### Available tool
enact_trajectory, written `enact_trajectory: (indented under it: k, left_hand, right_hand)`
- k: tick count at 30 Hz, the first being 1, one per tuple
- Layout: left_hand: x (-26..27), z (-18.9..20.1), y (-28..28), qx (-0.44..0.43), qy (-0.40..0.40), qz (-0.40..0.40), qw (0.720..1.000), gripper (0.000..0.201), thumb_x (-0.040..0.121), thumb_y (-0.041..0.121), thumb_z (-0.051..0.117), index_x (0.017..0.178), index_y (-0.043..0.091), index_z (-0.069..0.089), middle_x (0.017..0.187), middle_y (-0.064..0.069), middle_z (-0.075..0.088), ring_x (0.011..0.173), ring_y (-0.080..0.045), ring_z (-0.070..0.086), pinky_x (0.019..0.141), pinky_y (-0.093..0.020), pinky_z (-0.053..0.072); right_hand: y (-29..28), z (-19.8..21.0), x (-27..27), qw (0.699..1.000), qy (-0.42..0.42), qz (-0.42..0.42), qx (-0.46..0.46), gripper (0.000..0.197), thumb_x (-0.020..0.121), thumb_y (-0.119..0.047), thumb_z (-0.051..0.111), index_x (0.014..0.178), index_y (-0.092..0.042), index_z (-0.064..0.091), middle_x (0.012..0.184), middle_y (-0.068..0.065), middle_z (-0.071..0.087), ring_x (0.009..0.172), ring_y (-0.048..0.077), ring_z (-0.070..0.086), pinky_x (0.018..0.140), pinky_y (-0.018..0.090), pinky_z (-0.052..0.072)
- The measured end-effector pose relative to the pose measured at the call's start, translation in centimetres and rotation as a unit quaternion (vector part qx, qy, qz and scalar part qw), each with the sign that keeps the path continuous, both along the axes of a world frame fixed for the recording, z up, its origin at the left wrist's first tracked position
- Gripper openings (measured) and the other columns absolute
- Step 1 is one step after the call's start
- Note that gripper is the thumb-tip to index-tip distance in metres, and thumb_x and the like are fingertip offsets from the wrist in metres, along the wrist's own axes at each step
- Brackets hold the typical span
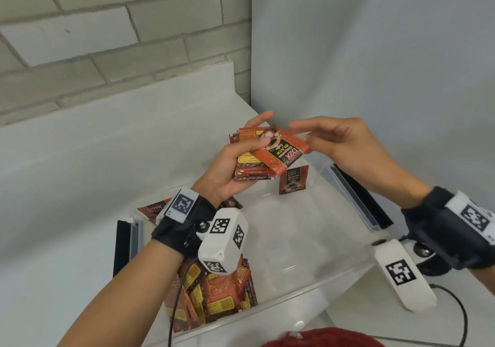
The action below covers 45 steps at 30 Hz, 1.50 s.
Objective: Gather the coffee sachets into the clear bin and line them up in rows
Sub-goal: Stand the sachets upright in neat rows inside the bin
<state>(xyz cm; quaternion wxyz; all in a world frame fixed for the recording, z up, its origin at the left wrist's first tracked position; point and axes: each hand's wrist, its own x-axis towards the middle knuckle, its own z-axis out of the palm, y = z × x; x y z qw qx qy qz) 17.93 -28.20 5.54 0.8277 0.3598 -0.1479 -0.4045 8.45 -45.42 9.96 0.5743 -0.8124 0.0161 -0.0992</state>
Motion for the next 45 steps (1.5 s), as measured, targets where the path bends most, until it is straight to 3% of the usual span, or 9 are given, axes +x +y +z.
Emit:
enact_trajectory:
  k: [4, 7, 11, 16, 23, 27, 30, 37, 45]
  left_hand:
    - [0.2, -0.2, 0.0, -0.008, -0.020, 0.021, 1.000, 0.044, 0.083, 0.005, 0.058, 0.123, 0.025, 0.058, 0.117, -0.011, 0.061, 0.102, -0.027, 0.066, 0.080, -0.036, 0.055]
    - [0.4, -0.3, 0.0, -0.031, -0.031, 0.023, 0.999, 0.053, 0.076, 0.007, 0.071, 0.124, 0.024, 0.058, 0.114, -0.012, 0.064, 0.105, -0.029, 0.064, 0.086, -0.040, 0.054]
    - [0.4, -0.4, 0.0, -0.029, -0.037, 0.039, 0.998, 0.051, 0.079, 0.008, 0.066, 0.127, 0.023, 0.054, 0.114, -0.012, 0.062, 0.103, -0.028, 0.064, 0.085, -0.038, 0.054]
    - [0.3, -0.4, -0.4, 0.005, -0.049, 0.053, 0.997, 0.036, 0.088, 0.007, 0.057, 0.121, 0.022, 0.054, 0.111, -0.009, 0.065, 0.099, -0.025, 0.064, 0.081, -0.035, 0.053]
    - [0.9, -0.3, -0.5, 0.031, -0.003, 0.116, 0.993, 0.028, 0.083, 0.021, 0.061, 0.111, 0.022, 0.060, 0.094, -0.009, 0.068, 0.081, -0.020, 0.068, 0.069, -0.029, 0.054]
    - [0.6, -0.4, -0.6, 0.047, -0.003, 0.125, 0.991, 0.028, 0.084, 0.024, 0.060, 0.111, 0.022, 0.060, 0.095, -0.011, 0.067, 0.081, -0.023, 0.067, 0.071, -0.031, 0.053]
    - [0.4, -0.3, -0.5, 0.057, -0.001, 0.123, 0.991, 0.026, 0.085, 0.025, 0.059, 0.111, 0.023, 0.061, 0.095, -0.010, 0.067, 0.081, -0.023, 0.067, 0.071, -0.031, 0.052]
    - [0.5, -0.3, -0.4, 0.060, 0.006, 0.120, 0.991, 0.026, 0.088, 0.024, 0.057, 0.114, 0.022, 0.060, 0.096, -0.011, 0.067, 0.082, -0.024, 0.066, 0.073, -0.032, 0.051]
    - [0.5, -0.2, -0.4, 0.058, 0.016, 0.115, 0.991, 0.026, 0.093, 0.017, 0.050, 0.117, 0.021, 0.058, 0.093, -0.010, 0.068, 0.081, -0.023, 0.067, 0.075, -0.030, 0.052]
  right_hand:
    - [1.0, 0.9, -0.3, 0.966, 0.131, -0.046, 0.218, 0.025, 0.098, -0.016, 0.051, 0.111, 0.001, 0.065, 0.098, 0.018, 0.073, 0.085, 0.022, 0.072, 0.077, 0.025, 0.058]
    - [1.7, 0.9, -0.7, 0.953, 0.186, -0.003, 0.241, 0.037, 0.085, -0.036, 0.059, 0.102, -0.004, 0.067, 0.097, 0.018, 0.074, 0.091, 0.025, 0.072, 0.082, 0.029, 0.058]
    - [1.9, 0.7, -0.9, 0.952, 0.189, -0.007, 0.241, 0.025, 0.075, -0.024, 0.070, 0.089, -0.005, 0.066, 0.094, 0.017, 0.074, 0.093, 0.025, 0.072, 0.082, 0.029, 0.058]
    - [1.6, 0.3, -0.3, 0.957, 0.178, -0.020, 0.229, 0.006, 0.084, -0.007, 0.066, 0.080, -0.005, 0.062, 0.090, 0.018, 0.073, 0.085, 0.025, 0.073, 0.079, 0.031, 0.060]
    - [-2.8, 3.6, 0.8, 0.968, 0.217, 0.103, -0.071, 0.007, 0.080, -0.017, 0.071, 0.086, -0.015, 0.073, 0.081, 0.006, 0.075, 0.071, 0.009, 0.068, 0.071, 0.018, 0.056]
    - [-2.7, 2.7, 2.4, 0.883, 0.232, 0.169, -0.371, 0.012, 0.089, -0.021, 0.067, 0.094, -0.028, 0.076, 0.082, -0.003, 0.074, 0.061, 0.000, 0.062, 0.070, 0.015, 0.050]
    - [-1.0, 1.3, 3.4, 0.813, 0.213, 0.193, -0.506, 0.019, 0.092, -0.019, 0.061, 0.105, -0.022, 0.075, 0.092, -0.004, 0.074, 0.076, 0.011, 0.061, 0.076, 0.025, 0.047]
    - [0.8, -0.4, 4.9, 0.721, 0.250, 0.216, -0.609, 0.024, 0.095, -0.014, 0.058, 0.116, -0.015, 0.069, 0.114, 0.005, 0.067, 0.095, 0.026, 0.062, 0.061, 0.025, 0.040]
    - [0.6, -0.6, 5.2, 0.718, 0.255, 0.225, -0.608, 0.025, 0.095, -0.015, 0.058, 0.118, -0.014, 0.068, 0.118, 0.004, 0.067, 0.085, 0.021, 0.057, 0.059, 0.020, 0.039]
